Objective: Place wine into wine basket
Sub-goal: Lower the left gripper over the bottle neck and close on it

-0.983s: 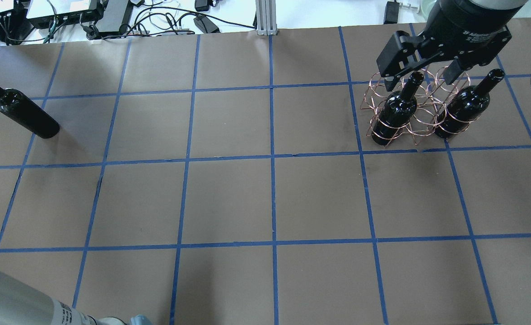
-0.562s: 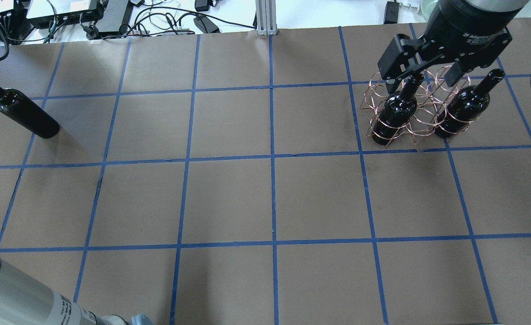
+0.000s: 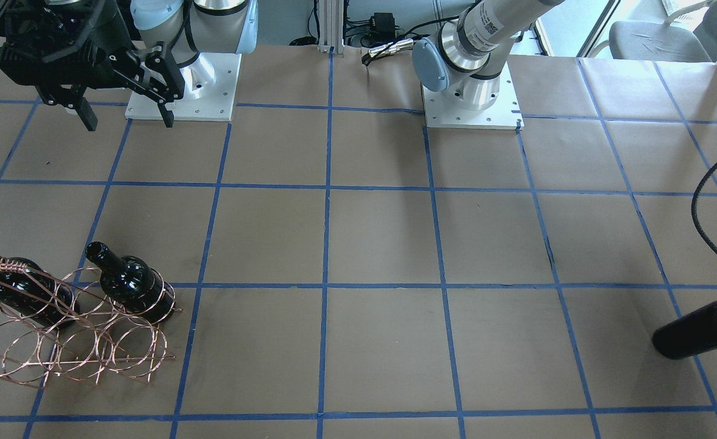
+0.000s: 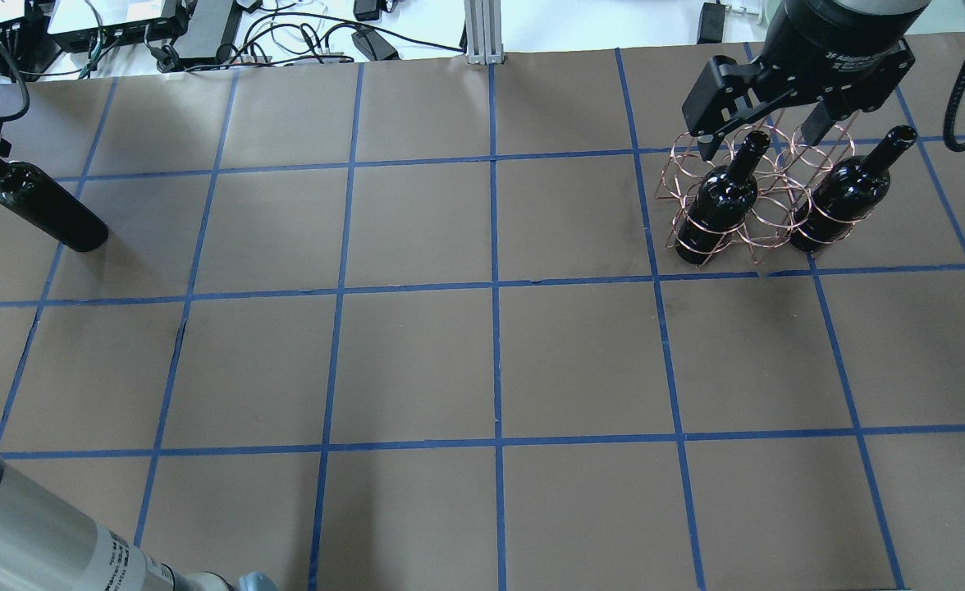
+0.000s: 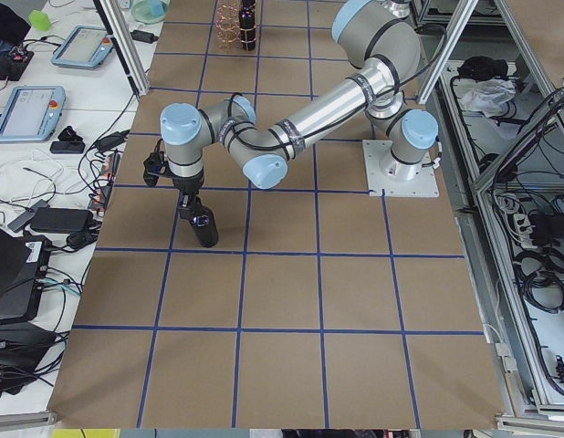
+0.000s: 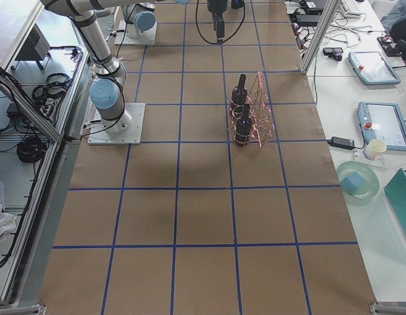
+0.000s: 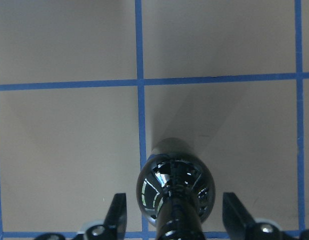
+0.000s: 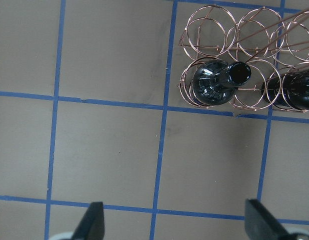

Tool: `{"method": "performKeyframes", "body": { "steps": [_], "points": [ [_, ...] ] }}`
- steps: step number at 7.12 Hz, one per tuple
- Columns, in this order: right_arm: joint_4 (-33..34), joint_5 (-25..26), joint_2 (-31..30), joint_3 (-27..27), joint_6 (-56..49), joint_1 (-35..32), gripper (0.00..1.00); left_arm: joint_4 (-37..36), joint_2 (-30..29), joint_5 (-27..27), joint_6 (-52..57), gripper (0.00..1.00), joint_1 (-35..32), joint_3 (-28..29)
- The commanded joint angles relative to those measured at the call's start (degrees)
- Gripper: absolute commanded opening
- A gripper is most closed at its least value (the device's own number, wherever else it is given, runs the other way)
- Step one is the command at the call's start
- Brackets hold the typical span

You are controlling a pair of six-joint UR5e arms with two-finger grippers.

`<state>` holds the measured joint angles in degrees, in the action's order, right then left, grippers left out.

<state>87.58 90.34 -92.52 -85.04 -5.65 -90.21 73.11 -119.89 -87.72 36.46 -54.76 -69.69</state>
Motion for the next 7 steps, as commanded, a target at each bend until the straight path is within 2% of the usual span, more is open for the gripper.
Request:
{"method": "performKeyframes", "body": {
  "steps": [1,2,3,4,7],
  "points": [
    [0.4,0.4,0.1,-0.2,0.1,-0.1,1.00,0.0,-0.5,-0.3,0.0,0.64,0.0,0.0],
    [0.7,0.2,0.3,-0.3,0.1,-0.1,1.00,0.1,-0.5,-0.3,0.1,0.59,0.0,0.0],
    [0.6,0.2,0.3,-0.5,0.1,-0.1,1.00,0.5,-0.5,-0.9,-0.1,0.22,0.0,-0.1],
    [0.7,-0.3,0.2,-0.5,0.2,-0.1,1.00,1.2,-0.4,-0.9,-0.1,0.00,0.0,-0.1],
    [0.7,0.1,0.1,-0.5,0.2,-0.1,1.00,2.1,-0.2,-1.0,0.5,0.00,0.0,-0.1]
  ]
}}
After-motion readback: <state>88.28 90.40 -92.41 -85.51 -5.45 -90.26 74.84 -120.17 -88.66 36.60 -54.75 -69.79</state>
